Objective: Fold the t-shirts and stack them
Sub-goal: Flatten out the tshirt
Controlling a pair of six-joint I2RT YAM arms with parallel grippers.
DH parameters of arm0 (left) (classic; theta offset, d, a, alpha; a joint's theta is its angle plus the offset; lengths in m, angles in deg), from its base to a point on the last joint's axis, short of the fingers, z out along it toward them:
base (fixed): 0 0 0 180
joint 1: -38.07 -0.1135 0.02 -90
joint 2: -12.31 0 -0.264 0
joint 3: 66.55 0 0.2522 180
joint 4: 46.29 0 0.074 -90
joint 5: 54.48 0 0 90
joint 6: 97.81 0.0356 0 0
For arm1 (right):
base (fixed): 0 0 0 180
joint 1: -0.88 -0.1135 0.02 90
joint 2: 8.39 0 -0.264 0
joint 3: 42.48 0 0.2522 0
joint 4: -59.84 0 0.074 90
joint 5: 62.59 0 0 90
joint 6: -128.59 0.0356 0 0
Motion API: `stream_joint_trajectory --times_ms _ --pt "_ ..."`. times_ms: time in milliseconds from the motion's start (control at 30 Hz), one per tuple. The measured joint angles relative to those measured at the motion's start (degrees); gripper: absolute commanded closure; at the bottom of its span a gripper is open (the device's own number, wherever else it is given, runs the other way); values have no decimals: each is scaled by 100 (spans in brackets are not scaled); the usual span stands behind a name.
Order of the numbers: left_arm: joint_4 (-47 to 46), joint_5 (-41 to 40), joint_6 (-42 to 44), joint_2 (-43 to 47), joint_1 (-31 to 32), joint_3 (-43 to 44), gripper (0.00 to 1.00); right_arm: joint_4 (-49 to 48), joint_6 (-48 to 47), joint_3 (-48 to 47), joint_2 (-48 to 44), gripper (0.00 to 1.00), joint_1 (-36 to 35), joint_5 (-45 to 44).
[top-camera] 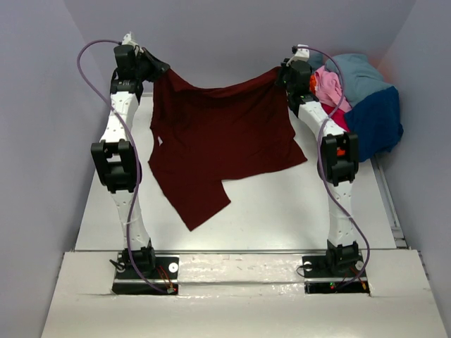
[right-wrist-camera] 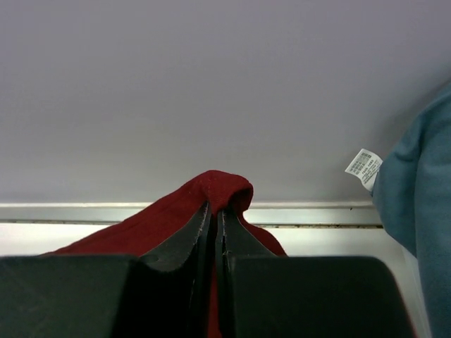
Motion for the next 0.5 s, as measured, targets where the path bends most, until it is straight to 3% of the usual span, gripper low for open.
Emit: stream_joint_trajectory --times_ms 167,500 --pt "236 -382 -149 671 92 -1110 94 42 127 142 -50 93 37 -33" --pt "31 -1012 -494 3248 354 -3456 95 557 448 595 -306 93 103 -181"
